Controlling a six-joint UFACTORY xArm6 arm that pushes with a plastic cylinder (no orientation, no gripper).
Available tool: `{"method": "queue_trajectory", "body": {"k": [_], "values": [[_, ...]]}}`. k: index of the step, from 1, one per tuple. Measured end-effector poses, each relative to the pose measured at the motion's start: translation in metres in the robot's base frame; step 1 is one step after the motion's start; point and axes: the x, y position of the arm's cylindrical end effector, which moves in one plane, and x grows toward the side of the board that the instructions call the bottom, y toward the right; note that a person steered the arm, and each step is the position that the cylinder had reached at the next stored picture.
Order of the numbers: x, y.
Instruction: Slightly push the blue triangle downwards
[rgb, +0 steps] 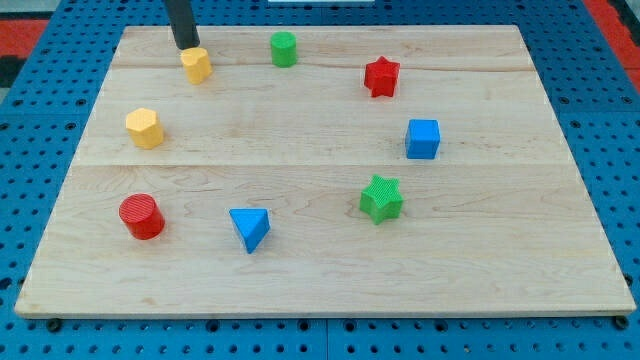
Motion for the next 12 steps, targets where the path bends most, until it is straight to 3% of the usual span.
{"method": "queue_trajectory", "body": {"k": [3,5,7,8,10,12], "values": [[0.001,-0.028],[0.061,-0.057],[0.099,-0.022],[0.107,0.027],[0.231,0.064],[0.303,0.097]]}}
